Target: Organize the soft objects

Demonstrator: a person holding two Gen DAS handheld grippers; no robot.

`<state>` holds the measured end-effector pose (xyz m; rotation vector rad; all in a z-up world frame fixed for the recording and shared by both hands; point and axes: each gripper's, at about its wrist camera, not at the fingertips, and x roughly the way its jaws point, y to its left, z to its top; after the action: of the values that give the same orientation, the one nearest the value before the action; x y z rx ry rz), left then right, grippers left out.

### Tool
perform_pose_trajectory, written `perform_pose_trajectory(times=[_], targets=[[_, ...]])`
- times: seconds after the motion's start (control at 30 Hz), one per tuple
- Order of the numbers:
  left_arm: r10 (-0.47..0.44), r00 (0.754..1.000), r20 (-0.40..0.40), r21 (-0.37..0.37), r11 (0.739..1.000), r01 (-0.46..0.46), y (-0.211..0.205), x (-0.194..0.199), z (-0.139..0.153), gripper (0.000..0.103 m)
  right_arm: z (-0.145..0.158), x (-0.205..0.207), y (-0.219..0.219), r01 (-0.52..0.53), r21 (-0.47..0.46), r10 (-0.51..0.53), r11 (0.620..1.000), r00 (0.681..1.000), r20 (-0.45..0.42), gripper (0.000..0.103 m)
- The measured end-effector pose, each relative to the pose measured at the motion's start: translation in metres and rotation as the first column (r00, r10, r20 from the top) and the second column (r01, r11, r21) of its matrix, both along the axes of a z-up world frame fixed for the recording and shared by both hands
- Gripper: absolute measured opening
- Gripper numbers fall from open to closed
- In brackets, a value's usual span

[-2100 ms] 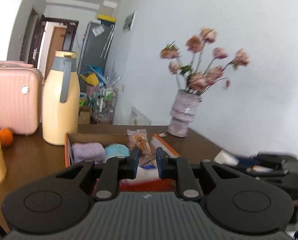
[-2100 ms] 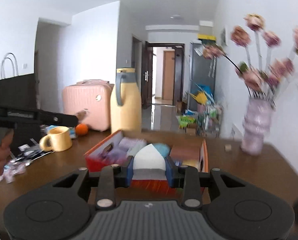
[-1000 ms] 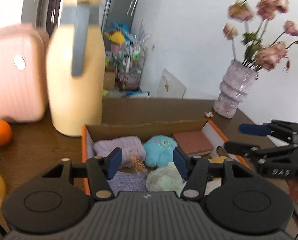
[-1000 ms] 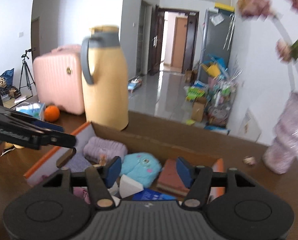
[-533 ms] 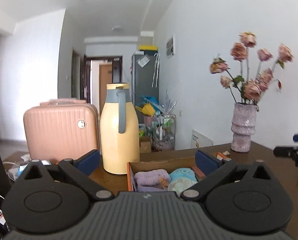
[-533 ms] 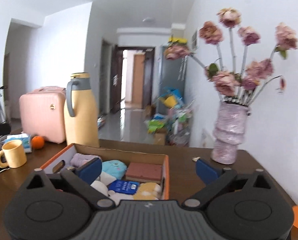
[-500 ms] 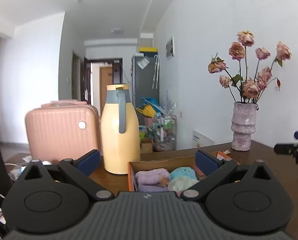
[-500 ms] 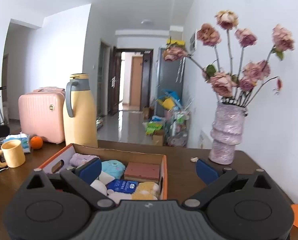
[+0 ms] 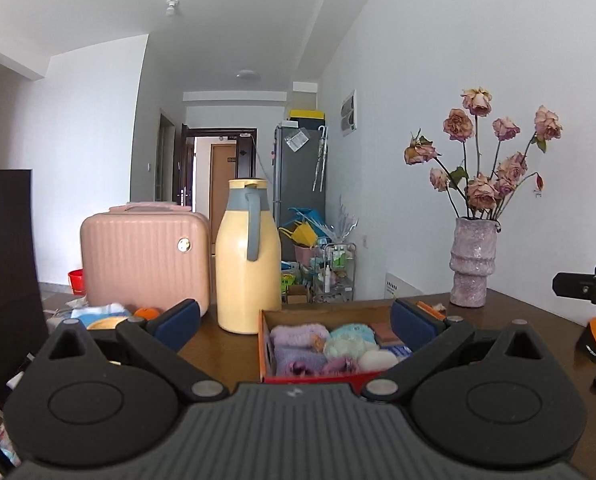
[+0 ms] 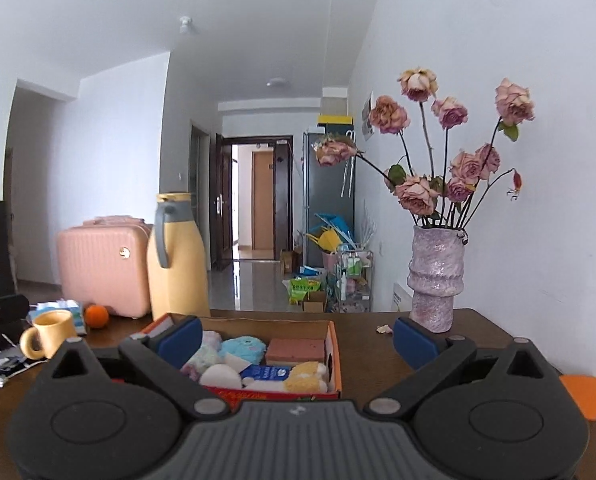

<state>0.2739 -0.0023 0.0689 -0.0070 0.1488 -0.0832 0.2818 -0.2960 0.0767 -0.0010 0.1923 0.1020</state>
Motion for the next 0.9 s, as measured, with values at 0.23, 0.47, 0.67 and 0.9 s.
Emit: perform_pose_trajectory(times=[0.23,0.47,0.67,0.9], targets=[[0.013,0.999,-0.036,-0.007,1.0,-0.013,0.006,-0.067,-0.018,0.103,-0.021,-0.079,0.008,-0.014,0.042,0.015,0.999,1.0,-0.016,0.103],[0.043,0.998,-0.055,0.005,0.999,-0.042,0.017,-0.165,-0.042,0.103,-0.063,-0.187,0.026,0.001,0.024,0.0,1.0,0.999,-0.043,0.103],[0.048,0.996,-0.069,-0.048,0.997,-0.052,0.038,-0.241,-0.066,0.103,-0.105,-0.262,0.042,-0.012,0.12,0.023,0.993,0.996,-0.09,0.103],[0.085,0.995,-0.054,0.032,0.996,-0.083,0.039,-0.263,-0.068,0.103,-0.103,-0.265,0.06,-0.06,0.043,0.065,0.997,0.992,-0.107,0.103]])
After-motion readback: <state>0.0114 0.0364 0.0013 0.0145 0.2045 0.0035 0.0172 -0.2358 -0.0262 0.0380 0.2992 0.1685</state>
